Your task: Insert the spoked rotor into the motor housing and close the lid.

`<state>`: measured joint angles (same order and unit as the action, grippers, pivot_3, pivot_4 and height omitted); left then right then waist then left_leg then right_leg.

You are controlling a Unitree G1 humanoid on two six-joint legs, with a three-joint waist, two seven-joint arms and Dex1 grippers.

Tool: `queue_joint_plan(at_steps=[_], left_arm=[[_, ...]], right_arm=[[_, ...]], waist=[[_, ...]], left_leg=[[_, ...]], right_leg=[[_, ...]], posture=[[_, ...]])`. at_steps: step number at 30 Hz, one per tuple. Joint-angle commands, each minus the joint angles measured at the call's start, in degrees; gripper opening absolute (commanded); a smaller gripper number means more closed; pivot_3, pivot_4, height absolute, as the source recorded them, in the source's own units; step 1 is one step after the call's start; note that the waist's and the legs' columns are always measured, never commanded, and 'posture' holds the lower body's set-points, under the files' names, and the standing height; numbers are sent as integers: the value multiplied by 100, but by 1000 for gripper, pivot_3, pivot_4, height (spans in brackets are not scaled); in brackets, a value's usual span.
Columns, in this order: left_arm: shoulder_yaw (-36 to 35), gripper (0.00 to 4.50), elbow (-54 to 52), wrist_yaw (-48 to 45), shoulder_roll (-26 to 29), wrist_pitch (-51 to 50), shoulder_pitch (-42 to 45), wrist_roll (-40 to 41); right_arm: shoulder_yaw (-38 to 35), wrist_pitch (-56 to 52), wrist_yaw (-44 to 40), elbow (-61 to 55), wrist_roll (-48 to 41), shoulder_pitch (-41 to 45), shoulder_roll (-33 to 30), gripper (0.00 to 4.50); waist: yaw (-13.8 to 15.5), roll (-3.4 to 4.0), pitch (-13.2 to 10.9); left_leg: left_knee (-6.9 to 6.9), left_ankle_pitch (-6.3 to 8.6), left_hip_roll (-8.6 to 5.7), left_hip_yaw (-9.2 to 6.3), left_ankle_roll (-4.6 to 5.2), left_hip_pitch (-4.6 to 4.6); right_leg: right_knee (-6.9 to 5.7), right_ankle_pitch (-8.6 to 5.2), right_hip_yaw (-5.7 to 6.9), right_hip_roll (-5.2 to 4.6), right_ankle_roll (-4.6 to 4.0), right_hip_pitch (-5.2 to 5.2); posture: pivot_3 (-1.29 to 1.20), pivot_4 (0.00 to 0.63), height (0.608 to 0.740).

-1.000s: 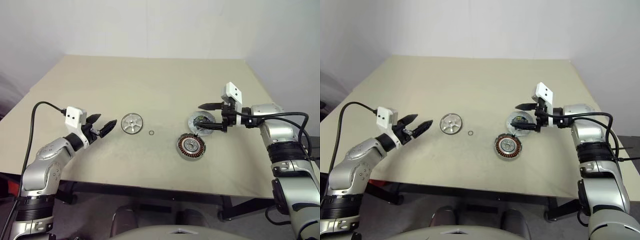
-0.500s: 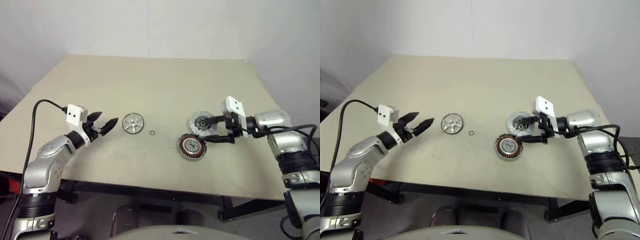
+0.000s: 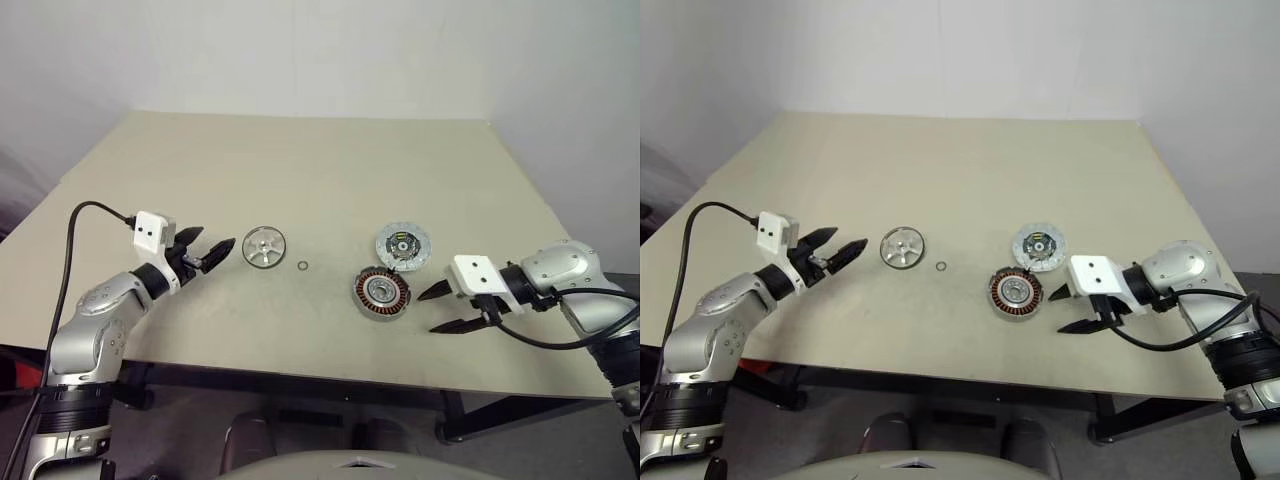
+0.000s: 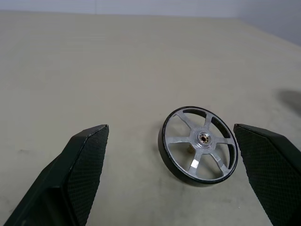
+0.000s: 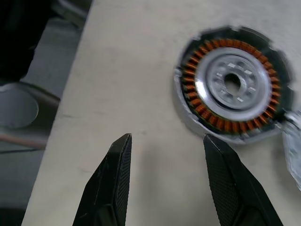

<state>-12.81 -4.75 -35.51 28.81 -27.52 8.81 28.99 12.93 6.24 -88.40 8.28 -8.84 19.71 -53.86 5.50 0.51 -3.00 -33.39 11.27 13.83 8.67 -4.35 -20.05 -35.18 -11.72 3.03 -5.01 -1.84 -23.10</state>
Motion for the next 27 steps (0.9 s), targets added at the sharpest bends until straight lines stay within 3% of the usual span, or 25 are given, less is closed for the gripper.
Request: queue_joint_plan(at_steps=[1,15,27], left_arm=[[36,4500,-43,-31,-19,138,129,-58],[-23,4500,-291,96,-60,137,-157,-47],[-63,4500,-339,166,-21,122,-206,-34]], right_arm=[[255,343,-118,-99,303,343,109,2679],[694,787,-79,558,830,1368,465,2679],[715,701,29,574,869,1494,530,2679]], waist=[[-6,0,0],[-151,-21,13],[-162,-21,13]], left_leg=[[0,0,-1,0,0,0],[-22,-1,4,-7,0,9],[-30,-1,7,-7,0,9]], right_leg=[[0,0,0,0,0,0],[-32,-6,-1,3,10,0],[-35,1,-2,4,-1,0]], posture=[[0,0,740],[0,0,740],[0,0,740]])
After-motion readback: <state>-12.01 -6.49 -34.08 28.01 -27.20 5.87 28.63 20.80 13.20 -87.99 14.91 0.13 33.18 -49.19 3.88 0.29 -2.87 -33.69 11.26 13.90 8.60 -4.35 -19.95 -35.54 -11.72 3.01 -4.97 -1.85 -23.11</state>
